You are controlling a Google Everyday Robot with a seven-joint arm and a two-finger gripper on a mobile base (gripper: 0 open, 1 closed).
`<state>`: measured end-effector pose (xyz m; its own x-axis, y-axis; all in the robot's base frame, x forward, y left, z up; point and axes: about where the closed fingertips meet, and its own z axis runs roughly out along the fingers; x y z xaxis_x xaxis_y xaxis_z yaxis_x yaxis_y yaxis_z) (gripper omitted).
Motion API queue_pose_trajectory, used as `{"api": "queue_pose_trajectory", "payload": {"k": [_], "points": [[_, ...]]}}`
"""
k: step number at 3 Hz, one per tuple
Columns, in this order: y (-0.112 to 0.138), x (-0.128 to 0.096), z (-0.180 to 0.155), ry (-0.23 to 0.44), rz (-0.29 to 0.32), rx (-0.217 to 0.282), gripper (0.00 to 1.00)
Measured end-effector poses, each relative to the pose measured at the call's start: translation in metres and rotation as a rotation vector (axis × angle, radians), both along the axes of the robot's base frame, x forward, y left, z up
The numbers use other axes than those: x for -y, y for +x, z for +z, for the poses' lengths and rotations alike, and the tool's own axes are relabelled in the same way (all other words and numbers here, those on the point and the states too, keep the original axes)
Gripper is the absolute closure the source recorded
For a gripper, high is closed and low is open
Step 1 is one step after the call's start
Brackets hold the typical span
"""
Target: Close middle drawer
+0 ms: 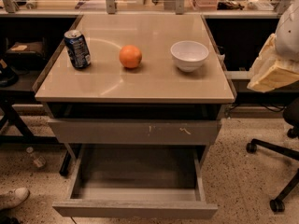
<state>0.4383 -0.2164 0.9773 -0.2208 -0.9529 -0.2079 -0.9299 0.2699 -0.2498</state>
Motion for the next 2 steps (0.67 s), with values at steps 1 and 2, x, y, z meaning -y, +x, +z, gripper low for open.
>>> {"api": "queue_pose_trajectory", "payload": {"k": [1,2], "points": [[0.0000,0.0000,0.0000,0.000,0.000,0.000,0.87],[0.0000,0.0000,0.0000,0.000,0.000,0.000,1.00]]}}
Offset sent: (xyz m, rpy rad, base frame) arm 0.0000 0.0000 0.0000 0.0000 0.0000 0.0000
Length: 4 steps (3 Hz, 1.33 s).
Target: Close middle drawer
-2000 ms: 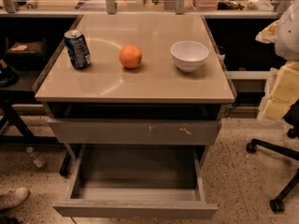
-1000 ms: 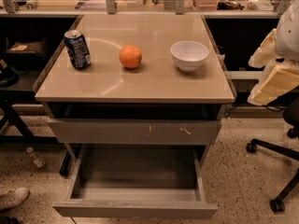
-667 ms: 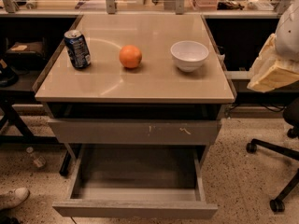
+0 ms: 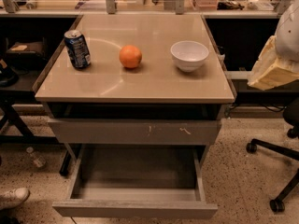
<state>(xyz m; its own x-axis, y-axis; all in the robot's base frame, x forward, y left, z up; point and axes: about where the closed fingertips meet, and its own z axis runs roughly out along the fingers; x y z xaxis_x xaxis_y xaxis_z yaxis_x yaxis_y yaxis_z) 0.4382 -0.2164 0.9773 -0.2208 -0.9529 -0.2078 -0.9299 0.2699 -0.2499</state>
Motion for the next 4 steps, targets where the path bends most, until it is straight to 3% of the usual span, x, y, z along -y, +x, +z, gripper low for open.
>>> {"api": "queue_pose_trajectory", "payload": {"k": [1,2,3,4], "points": [[-0.018,0.005,-0.008,-0.031,-0.017,0.005,1.00],[-0.057,0.009,-0.050,-0.043,-0.039,-0.069,1.00],[-0.091,0.013,-0.119,-0.034,-0.041,-0.186,1.00],[-0.103,0.016,-0.138,-0.043,-0.042,-0.232,1.00]]}}
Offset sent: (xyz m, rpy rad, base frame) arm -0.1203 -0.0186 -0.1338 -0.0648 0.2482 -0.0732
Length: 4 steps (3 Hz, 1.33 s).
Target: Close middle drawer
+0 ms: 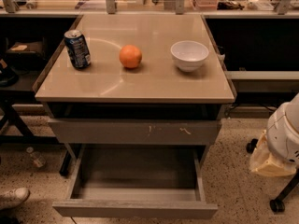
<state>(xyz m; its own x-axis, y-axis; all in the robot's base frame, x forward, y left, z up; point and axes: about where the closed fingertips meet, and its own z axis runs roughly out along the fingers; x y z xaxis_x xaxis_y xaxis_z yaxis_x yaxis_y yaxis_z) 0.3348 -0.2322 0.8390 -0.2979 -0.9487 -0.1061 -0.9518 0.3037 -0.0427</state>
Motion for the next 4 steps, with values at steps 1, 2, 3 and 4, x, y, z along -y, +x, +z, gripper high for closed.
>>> {"api": "queue_pose_trajectory", "payload": {"k": [1,2,3,4], "points": [[0.000,0.000,0.000,0.000,0.000,0.000,1.00],[-0.009,0.001,-0.031,0.013,-0.056,-0.045,1.00],[-0.023,0.000,-0.110,-0.003,-0.135,-0.132,1.00],[-0.044,0.007,-0.194,-0.022,-0.186,-0.231,1.00]]}}
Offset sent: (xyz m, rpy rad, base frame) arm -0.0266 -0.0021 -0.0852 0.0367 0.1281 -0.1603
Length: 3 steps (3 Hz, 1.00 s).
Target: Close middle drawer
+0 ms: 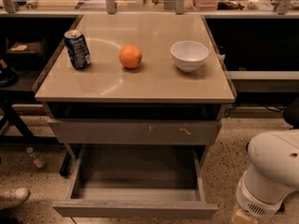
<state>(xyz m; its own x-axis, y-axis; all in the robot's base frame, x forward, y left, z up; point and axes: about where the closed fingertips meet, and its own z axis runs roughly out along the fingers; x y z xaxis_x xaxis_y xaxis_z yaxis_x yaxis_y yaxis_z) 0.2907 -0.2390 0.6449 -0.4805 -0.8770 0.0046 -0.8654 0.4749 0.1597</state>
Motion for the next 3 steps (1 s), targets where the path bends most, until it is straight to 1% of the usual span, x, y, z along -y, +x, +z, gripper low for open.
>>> {"api": "queue_pose_trajectory", "payload": {"k": [1,2,3], "points": [[-0.021,0.003,-0.054,0.008,-0.038,-0.102,1.00],[-0.024,0.002,-0.061,0.015,-0.040,-0.118,1.00],[-0.025,-0.004,-0.081,0.088,-0.056,-0.131,1.00]]}}
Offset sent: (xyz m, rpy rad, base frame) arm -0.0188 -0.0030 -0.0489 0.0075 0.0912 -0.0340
